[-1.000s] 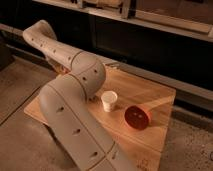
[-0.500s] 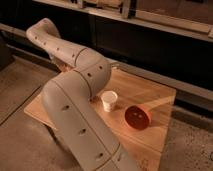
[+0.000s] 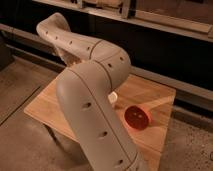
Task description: Place the pepper on the white sponge
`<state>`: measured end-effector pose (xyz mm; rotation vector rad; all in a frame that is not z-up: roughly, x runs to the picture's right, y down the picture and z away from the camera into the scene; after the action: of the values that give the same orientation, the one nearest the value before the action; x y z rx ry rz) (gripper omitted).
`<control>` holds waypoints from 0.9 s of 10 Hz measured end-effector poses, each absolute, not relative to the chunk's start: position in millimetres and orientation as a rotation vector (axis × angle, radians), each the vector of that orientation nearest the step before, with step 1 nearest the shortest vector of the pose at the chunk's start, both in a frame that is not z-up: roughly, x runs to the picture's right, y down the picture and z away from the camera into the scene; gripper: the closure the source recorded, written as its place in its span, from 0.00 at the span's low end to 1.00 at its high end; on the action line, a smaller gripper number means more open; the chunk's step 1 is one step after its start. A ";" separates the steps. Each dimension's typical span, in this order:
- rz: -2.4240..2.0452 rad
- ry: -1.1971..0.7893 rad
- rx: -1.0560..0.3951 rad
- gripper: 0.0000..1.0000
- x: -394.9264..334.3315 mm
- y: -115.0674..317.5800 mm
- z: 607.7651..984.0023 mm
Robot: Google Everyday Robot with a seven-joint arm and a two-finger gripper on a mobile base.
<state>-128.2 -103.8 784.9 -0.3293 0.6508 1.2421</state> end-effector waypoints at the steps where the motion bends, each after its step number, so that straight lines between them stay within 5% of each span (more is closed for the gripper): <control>1: 1.240 0.647 -0.323 1.00 -118.4 -98.3 772.3; 5: 1.308 0.424 -0.341 1.00 -132.4 -65.4 740.0; 9: 1.308 0.427 -0.359 1.00 -119.8 -21.5 739.7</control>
<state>-119.8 -21.5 739.7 -0.3587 0.4268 1.3081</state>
